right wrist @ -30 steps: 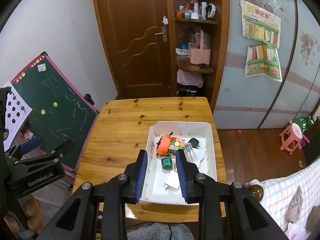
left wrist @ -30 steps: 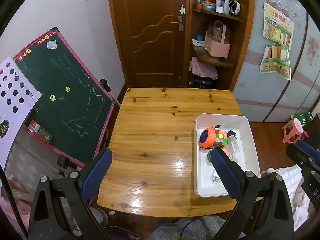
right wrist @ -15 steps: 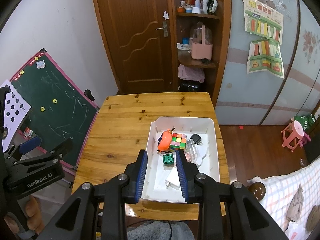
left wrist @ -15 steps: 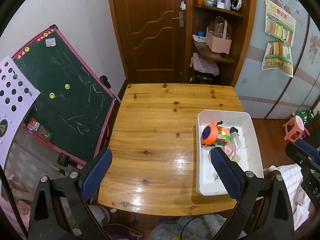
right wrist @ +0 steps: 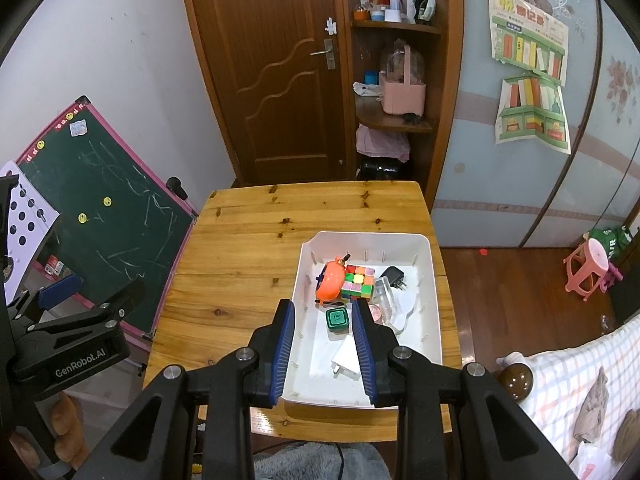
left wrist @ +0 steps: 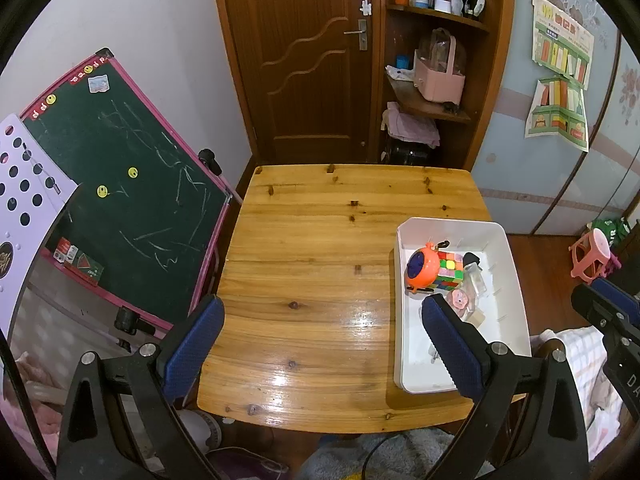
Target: Organize rigid objects
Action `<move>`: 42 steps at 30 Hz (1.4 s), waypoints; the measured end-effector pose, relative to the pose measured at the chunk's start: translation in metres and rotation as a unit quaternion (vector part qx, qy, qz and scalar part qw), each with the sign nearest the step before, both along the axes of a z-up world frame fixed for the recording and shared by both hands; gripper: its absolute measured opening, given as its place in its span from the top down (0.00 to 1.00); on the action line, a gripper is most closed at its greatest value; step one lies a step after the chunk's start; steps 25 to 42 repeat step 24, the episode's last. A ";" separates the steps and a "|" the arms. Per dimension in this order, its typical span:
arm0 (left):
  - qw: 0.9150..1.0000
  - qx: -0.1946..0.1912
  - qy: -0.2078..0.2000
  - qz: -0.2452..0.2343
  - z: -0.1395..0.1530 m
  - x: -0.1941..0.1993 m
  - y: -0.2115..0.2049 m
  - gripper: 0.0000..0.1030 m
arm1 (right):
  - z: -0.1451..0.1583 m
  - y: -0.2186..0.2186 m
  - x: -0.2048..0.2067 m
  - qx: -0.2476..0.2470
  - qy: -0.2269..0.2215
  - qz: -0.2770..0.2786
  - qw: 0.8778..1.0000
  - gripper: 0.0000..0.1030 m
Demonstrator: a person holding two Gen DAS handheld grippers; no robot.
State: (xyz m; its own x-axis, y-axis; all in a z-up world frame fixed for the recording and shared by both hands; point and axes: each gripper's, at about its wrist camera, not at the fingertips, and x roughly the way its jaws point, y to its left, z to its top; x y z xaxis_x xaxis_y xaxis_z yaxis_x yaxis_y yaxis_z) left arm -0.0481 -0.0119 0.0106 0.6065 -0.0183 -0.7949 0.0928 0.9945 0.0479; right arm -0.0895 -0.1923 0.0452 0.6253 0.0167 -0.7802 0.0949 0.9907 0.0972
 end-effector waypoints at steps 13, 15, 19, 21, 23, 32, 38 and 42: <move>1.000 0.001 0.003 0.000 -0.003 0.001 0.000 0.03 | -0.006 -0.001 0.004 0.002 0.008 0.000 1.000 0.71; 1.000 0.001 0.003 0.000 -0.003 0.001 0.000 0.03 | -0.007 -0.001 0.003 0.002 0.008 0.000 1.000 0.71; 1.000 0.002 0.002 0.000 -0.004 0.002 0.000 0.03 | -0.008 -0.001 0.003 0.003 0.009 0.001 1.000 0.71; 1.000 0.003 0.003 -0.001 -0.007 0.001 0.001 0.03 | -0.009 -0.002 0.003 0.004 0.010 0.001 1.000 0.71; 1.000 0.001 0.005 -0.004 -0.011 -0.001 0.003 0.03 | -0.010 -0.002 0.002 0.004 0.012 0.001 1.000 0.71; 1.000 0.001 0.005 -0.005 -0.011 -0.002 0.004 0.03 | -0.010 -0.002 0.003 0.004 0.012 0.001 1.000 0.71; 1.000 0.001 0.005 -0.005 -0.011 -0.002 0.004 0.03 | -0.010 -0.002 0.003 0.004 0.012 0.001 1.000 0.71; 1.000 0.001 0.005 -0.005 -0.011 -0.002 0.004 0.03 | -0.010 -0.002 0.003 0.004 0.012 0.001 1.000 0.71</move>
